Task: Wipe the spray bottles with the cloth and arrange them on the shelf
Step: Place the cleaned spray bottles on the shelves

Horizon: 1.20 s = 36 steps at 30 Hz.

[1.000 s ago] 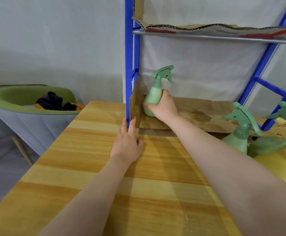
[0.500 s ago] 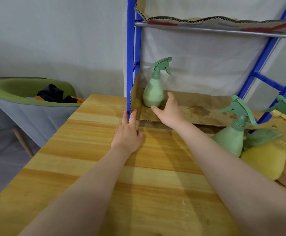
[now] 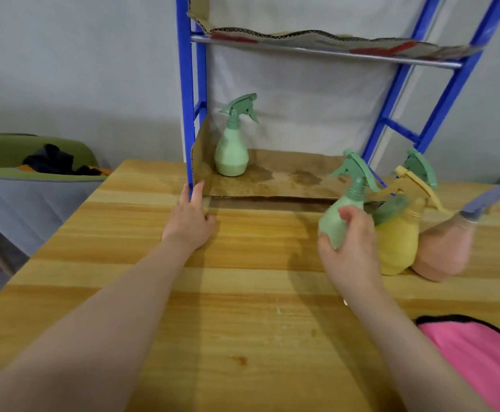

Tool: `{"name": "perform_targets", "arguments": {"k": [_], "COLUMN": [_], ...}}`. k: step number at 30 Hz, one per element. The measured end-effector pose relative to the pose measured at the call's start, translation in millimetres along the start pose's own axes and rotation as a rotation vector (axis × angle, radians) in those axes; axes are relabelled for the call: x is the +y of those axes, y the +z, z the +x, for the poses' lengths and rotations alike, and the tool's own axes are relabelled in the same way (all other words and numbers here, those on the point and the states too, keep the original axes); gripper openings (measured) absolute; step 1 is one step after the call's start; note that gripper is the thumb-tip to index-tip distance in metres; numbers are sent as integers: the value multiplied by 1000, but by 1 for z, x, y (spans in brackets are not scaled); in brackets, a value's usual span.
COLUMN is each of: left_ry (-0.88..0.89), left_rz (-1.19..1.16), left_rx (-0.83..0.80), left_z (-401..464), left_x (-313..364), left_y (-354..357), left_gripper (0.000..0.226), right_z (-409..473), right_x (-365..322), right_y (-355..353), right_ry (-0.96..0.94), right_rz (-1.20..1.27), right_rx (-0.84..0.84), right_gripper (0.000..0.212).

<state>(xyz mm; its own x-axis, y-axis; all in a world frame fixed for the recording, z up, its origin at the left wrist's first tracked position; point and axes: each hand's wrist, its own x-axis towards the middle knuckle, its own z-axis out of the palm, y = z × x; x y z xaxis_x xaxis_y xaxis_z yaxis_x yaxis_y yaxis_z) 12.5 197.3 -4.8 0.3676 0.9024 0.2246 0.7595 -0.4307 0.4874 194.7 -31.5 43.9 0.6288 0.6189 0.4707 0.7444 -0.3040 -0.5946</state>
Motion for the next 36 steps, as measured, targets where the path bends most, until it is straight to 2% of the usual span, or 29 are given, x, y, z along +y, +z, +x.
{"name": "perform_targets", "arguments": {"k": [4, 11, 16, 24, 29, 32, 36], "left_ry": [3, -5, 3, 28, 12, 9, 9], "left_rz": [19, 7, -6, 0, 21, 24, 28], "left_rx": [4, 10, 14, 44, 40, 44, 59], "left_z": [-1, -3, -3, -3, -3, -1, 0], "left_x": [2, 3, 1, 1, 2, 1, 1], "left_y": [-2, -3, -3, -3, -1, -1, 0], "left_gripper": [79, 78, 79, 79, 80, 80, 79], "right_z": [-5, 17, 29, 28, 32, 59, 107], "right_x": [14, 10, 10, 20, 5, -13, -27], "right_y": [-5, 2, 15, 23, 11, 7, 25], "right_ry": [91, 188, 190, 149, 111, 56, 75], "right_rz": [19, 126, 61, 41, 128, 188, 166], "right_rx": [25, -19, -12, -48, 2, 1, -42], "right_gripper": [79, 94, 106, 108, 108, 102, 93]}}
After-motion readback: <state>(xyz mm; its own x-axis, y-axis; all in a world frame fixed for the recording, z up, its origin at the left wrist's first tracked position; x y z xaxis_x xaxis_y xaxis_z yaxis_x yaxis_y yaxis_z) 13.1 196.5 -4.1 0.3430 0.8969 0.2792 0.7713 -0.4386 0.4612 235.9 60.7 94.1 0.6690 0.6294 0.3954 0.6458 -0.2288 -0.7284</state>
